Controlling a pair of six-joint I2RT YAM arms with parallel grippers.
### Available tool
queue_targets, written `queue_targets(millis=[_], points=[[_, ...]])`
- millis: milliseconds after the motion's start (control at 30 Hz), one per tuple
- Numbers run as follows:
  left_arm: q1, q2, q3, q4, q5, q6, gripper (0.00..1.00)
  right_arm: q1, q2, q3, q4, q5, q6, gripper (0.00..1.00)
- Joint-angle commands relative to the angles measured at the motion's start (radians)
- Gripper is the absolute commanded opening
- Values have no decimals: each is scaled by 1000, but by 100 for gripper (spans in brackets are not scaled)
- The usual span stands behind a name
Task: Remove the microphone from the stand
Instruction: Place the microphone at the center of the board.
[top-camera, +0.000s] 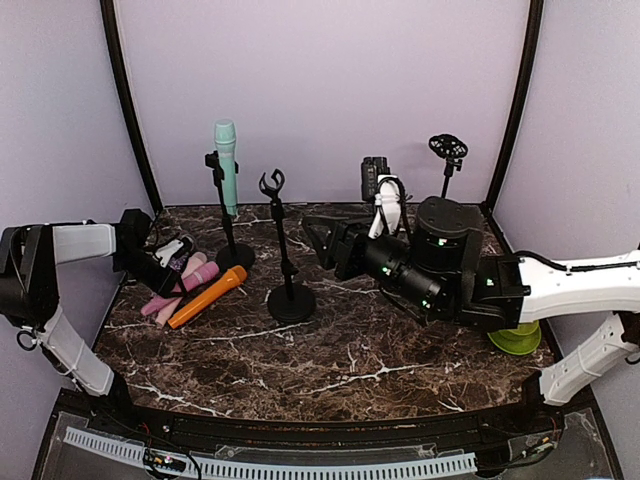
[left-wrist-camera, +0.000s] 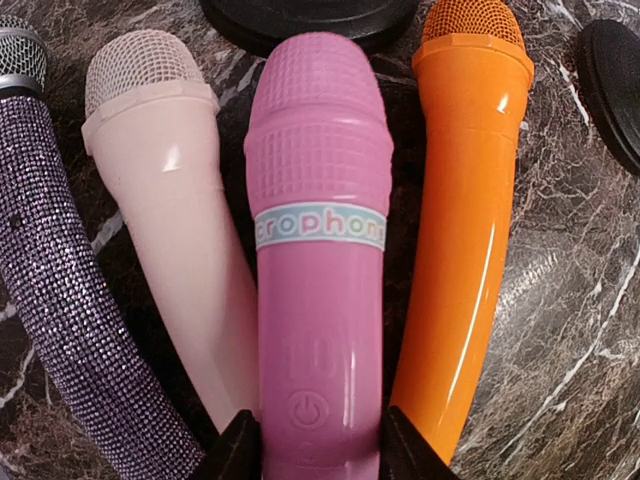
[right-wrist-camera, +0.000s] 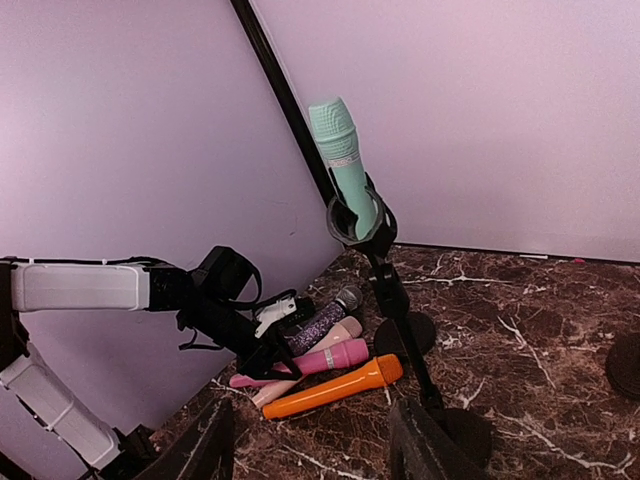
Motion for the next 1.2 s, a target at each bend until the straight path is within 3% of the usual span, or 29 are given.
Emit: queue_targets(millis=[0, 467, 700, 900, 1167], points=[[-8, 2, -7, 19, -37, -27, 41, 4, -41, -14, 22, 34, 11, 53], [-18, -31, 5, -10, 10, -53, 41, 5, -46, -80, 9, 45, 35, 53], [-21, -80, 45, -70, 60, -51, 41, -41, 14, -120, -2, -48, 80, 54], [-37, -213, 89, -158, 317, -29, 44, -115, 103, -136, 24, -204, 96, 52], [-58, -300, 77, -189, 599, -8, 46, -120, 286, -29, -23, -147, -138, 57]])
